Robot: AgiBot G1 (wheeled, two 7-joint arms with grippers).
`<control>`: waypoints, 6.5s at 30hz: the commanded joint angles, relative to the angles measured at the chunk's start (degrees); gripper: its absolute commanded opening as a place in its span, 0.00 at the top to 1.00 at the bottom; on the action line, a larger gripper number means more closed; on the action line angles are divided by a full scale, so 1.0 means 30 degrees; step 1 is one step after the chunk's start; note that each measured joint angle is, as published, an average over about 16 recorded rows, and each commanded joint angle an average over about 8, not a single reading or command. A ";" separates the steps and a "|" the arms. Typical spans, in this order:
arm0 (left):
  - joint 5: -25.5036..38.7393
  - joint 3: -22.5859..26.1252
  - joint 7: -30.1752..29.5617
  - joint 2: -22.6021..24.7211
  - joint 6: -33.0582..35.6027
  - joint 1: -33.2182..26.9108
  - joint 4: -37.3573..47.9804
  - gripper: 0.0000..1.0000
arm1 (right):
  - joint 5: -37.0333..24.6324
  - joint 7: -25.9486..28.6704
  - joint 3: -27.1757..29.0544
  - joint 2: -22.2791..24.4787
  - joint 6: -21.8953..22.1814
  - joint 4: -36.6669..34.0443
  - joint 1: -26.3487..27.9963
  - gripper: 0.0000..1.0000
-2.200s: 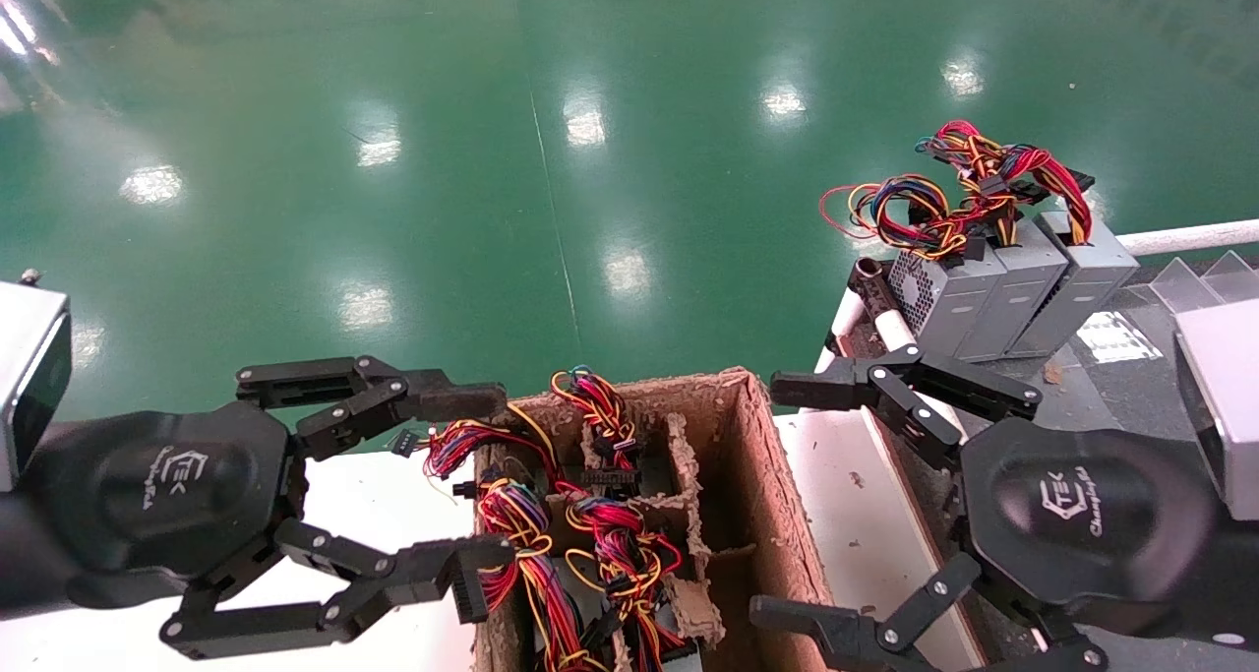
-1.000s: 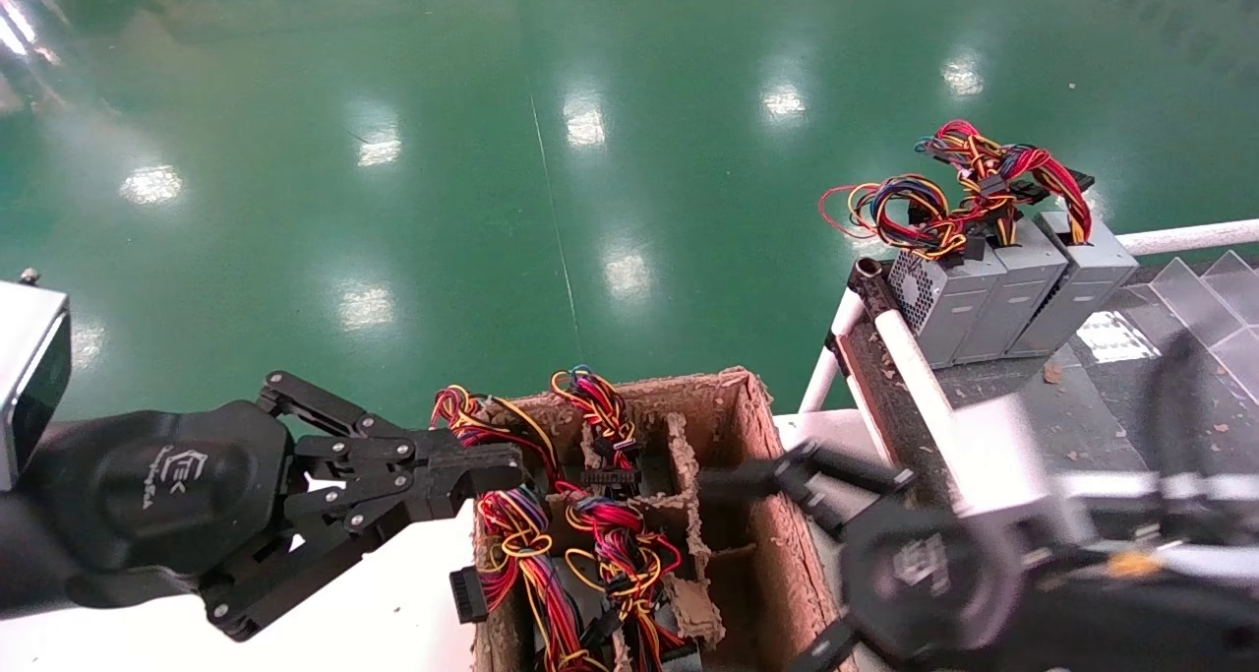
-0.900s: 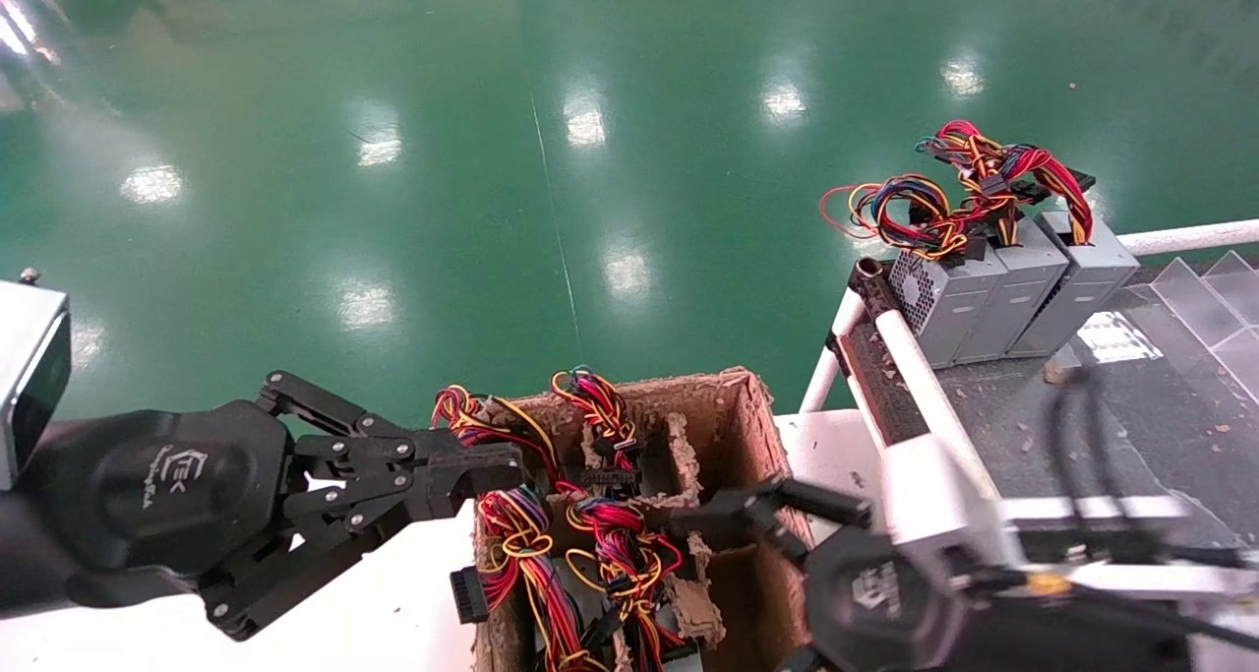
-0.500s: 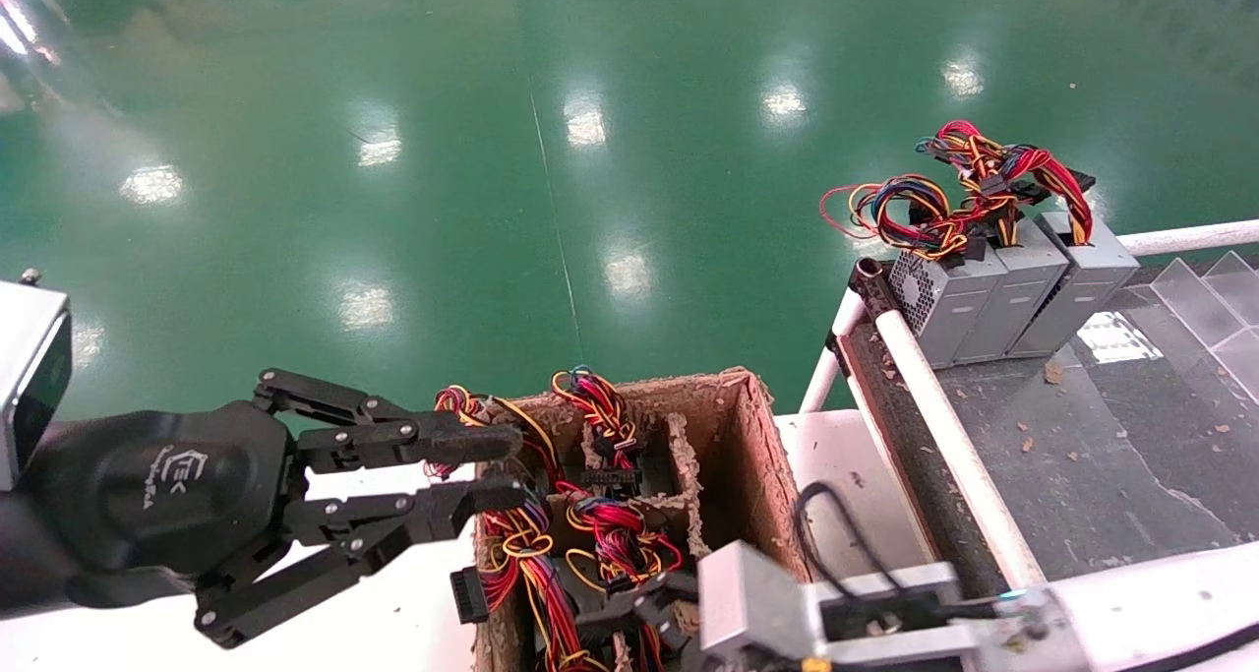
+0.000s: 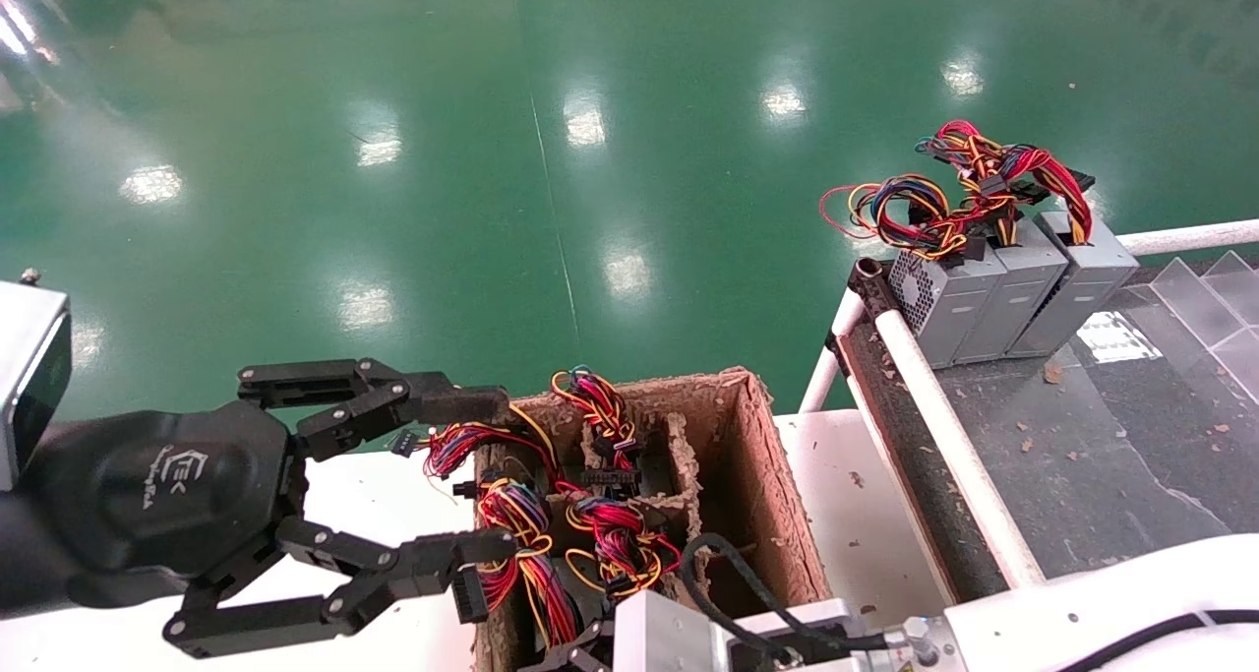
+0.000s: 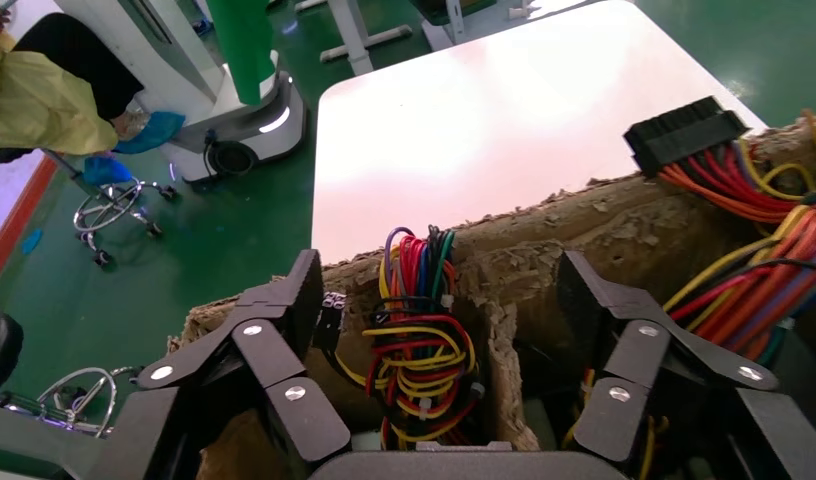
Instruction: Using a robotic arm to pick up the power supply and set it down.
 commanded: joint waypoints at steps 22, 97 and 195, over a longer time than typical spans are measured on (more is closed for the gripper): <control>-0.0006 0.0009 0.0005 -0.0004 -0.0004 -0.0002 0.0000 0.00 | 0.0132 -0.0388 0.0019 -0.0051 -0.0021 -0.0326 -0.0267 1.00; -0.0026 0.0039 0.0019 -0.0015 -0.0016 -0.0010 0.0000 0.00 | 0.7267 -0.9009 0.7793 1.0278 -0.2765 -1.2407 0.3449 1.00; -0.0049 0.0073 0.0040 -0.0027 -0.0029 -0.0018 0.0016 0.00 | 0.6467 -0.5059 0.5961 0.6670 -0.2480 -0.7107 0.4432 0.00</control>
